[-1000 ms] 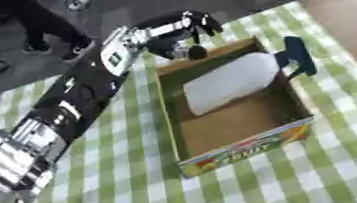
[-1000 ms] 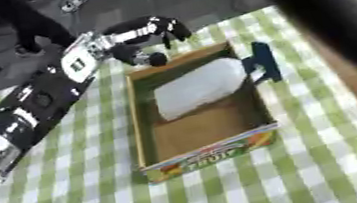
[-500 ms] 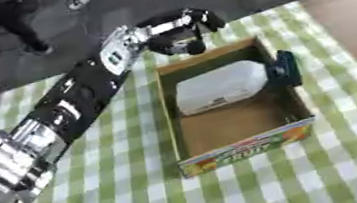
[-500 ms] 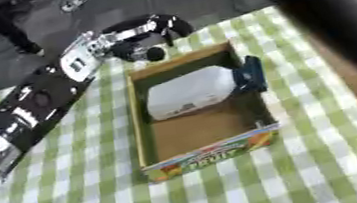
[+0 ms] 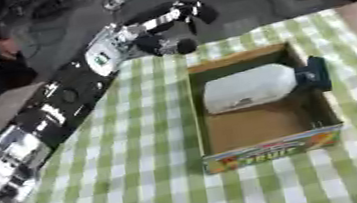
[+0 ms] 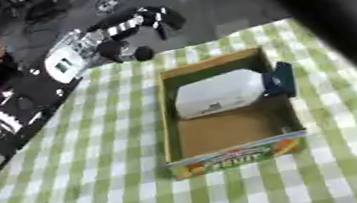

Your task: Pick up objects on the table and place them in the box.

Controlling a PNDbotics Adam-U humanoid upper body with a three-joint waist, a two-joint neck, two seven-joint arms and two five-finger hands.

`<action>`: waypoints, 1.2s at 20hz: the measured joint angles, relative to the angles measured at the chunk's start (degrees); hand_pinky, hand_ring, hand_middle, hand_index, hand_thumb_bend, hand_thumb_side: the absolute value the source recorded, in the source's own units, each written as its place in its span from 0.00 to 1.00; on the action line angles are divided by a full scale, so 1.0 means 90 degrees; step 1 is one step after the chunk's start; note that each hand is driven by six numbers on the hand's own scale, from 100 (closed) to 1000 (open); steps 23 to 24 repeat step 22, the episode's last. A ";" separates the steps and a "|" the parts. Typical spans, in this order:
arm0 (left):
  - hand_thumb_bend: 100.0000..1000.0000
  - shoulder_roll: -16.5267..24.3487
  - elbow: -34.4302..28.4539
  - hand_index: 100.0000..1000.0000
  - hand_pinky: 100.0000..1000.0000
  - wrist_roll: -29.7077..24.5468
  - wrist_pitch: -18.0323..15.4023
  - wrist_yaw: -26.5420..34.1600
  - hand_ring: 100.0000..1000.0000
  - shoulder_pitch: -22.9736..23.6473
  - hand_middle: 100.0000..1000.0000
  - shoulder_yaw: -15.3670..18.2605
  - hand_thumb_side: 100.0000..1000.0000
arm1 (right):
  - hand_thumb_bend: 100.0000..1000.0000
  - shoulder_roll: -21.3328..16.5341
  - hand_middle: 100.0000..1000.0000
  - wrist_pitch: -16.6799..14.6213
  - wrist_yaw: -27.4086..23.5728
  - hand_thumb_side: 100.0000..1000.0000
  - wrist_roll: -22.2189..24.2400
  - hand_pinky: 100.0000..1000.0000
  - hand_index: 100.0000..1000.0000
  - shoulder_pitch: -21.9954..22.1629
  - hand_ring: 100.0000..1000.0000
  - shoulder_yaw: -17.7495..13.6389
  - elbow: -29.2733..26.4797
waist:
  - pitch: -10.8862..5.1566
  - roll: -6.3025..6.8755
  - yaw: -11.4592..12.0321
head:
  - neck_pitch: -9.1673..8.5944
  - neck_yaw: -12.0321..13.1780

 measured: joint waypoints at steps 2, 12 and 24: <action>0.44 0.0123 -0.0501 0.85 0.50 0.0228 0.0212 0.0255 0.79 0.0383 0.81 0.0098 0.91 | 0.22 -0.0071 0.66 -0.0046 -0.0001 1.00 -0.0003 0.48 0.73 0.0072 0.64 -0.0035 0.0000 | -0.0032 -0.0031 0.0233 | 0.0013 -0.0026; 0.45 0.0023 -0.2978 0.86 0.49 0.1725 0.1199 0.1583 0.79 0.2464 0.80 0.1056 0.88 | 0.23 -0.0252 0.66 -0.0346 -0.0104 1.00 0.0024 0.48 0.73 0.0328 0.64 -0.0195 0.0000 | -0.0147 -0.0170 0.1104 | 0.0170 -0.0258; 0.47 -0.1961 -0.4559 0.86 0.50 0.2948 0.1339 0.1352 0.76 0.4081 0.79 0.2453 0.87 | 0.21 -0.0373 0.66 -0.0547 0.0028 1.00 -0.0037 0.48 0.73 0.0663 0.64 -0.0357 -0.0001 | -0.0089 -0.0268 0.1338 | 0.0285 -0.0561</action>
